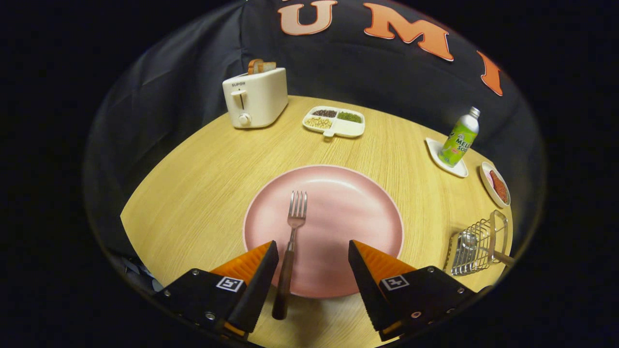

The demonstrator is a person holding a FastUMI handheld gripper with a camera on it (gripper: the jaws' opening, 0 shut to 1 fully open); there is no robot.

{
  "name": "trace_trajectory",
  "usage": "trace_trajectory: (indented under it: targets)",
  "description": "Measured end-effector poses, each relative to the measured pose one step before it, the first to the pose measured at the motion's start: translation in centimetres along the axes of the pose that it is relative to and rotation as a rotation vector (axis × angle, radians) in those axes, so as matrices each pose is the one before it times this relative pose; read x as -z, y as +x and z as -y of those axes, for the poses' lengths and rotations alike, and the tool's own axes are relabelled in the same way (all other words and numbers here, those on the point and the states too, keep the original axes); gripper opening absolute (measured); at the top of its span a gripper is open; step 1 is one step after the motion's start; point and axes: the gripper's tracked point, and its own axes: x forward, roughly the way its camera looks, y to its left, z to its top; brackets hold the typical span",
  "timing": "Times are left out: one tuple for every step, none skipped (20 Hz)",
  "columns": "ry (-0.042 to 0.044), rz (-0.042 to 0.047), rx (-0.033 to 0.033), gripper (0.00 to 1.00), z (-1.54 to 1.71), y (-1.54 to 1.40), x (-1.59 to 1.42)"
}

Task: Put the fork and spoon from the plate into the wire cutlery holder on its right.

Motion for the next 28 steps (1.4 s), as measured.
trace_trajectory:
  targets:
    - [-0.00781,-0.01883,-0.00211,0.84,-0.08,0.178,0.495]
    - [-0.00305,-0.0154,-0.00008,0.81,0.052,0.249,0.36]
    - [-0.00479,-0.02005,-0.00338,0.75,-0.031,0.123,0.402]
    - [-0.00412,-0.01151,0.00348,0.72,0.217,0.158,0.221]
    - [-0.00572,-0.01465,-0.00369,0.65,0.222,-0.028,0.337]
    - [0.00069,-0.01418,-0.00778,0.61,0.18,0.106,0.26]
    - [0.00257,-0.01089,-0.00818,0.52,0.108,0.067,0.26]
    - [0.00541,-0.00892,-0.0035,0.47,0.086,0.101,0.006]
    - [0.00604,-0.0068,-0.00901,0.38,-0.159,0.119,0.11]
    - [0.0074,-0.00582,-0.01718,0.3,-0.345,0.126,-0.014]
    - [0.00572,-0.01026,-0.02793,0.21,-0.216,0.09,-0.064]
    - [0.0025,-0.00209,-0.00933,0.17,-0.218,0.108,-0.167]
    - [0.00113,0.00174,-0.00539,0.11,-0.044,0.011,-0.057]
    - [0.00465,-0.00335,-0.00453,0.1,0.073,-0.073,0.031]
    - [0.0084,-0.00046,-0.00816,0.09,-0.066,-0.1,0.062]
    - [0.00933,0.00503,-0.00955,0.08,0.022,-0.106,-0.18]
    - [0.01721,0.00942,-0.00932,0.07,0.02,-0.328,-0.194]
    - [0.02565,0.01649,-0.00697,0.07,0.176,-0.367,-0.456]
    - [0.02871,0.01729,-0.00441,0.06,-0.093,-0.377,-0.206]
    - [0.02745,0.01622,-0.00463,0.06,0.4,-0.369,-0.422]
    - [0.0213,0.01654,-0.00103,0.06,0.585,-0.635,-0.355]
    - [0.01194,0.02957,0.00213,0.06,0.631,-0.765,-0.735]
    - [0.00637,0.03101,0.01096,0.06,0.804,-0.897,-0.748]
    - [0.00404,0.02239,0.00462,0.06,0.769,-0.74,-0.652]
    - [0.00178,0.0035,0.00282,0.06,0.689,-0.597,-0.263]
    - [0.00166,0.00286,0.01172,0.06,1.034,-0.702,-0.051]
    - [0.00263,0.01871,0.01208,0.06,0.975,-0.648,-0.425]
    - [0.00374,0.01173,0.01349,0.06,0.973,-0.652,-0.358]
